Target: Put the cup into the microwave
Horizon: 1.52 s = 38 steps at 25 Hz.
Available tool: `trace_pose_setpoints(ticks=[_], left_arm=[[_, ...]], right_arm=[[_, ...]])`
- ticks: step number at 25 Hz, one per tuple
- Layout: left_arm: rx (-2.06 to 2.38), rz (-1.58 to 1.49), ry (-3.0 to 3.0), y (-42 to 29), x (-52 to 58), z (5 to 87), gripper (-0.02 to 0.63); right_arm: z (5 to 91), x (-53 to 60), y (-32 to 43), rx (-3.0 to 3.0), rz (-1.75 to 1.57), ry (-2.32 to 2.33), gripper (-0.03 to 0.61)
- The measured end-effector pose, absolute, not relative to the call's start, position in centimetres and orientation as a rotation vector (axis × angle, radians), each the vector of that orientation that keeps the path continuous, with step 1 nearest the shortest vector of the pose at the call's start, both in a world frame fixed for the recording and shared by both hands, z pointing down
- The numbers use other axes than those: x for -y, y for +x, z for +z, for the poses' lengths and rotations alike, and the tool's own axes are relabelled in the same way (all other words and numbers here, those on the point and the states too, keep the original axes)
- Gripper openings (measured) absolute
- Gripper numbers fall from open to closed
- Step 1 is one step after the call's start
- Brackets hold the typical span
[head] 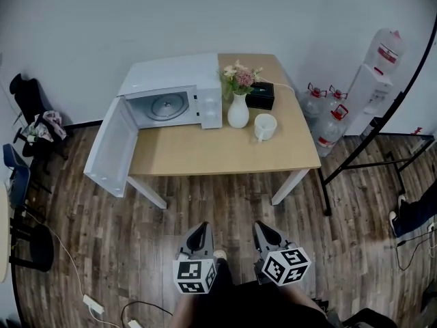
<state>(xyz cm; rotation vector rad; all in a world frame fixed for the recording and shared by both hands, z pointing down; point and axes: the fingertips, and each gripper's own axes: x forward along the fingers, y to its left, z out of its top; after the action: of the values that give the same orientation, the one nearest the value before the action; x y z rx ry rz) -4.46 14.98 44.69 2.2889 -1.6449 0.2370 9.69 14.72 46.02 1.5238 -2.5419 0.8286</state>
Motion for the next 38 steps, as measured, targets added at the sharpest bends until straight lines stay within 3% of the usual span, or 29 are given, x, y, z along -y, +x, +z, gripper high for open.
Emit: trace_pose_setpoints(ticks=[23,38], left_arm=[[1.585,0.252,2.347,-10.7,-4.2,45.4,0.005],[1.47,0.254,2.339,-10.3,-5.3,47.5,0.005]], right_arm=[[47.5,-4.5,3.7,2.477,0.842,1.606,-0.006],[47.9,-4.7,4.3,2.378,0.825,1.74,-0.005]])
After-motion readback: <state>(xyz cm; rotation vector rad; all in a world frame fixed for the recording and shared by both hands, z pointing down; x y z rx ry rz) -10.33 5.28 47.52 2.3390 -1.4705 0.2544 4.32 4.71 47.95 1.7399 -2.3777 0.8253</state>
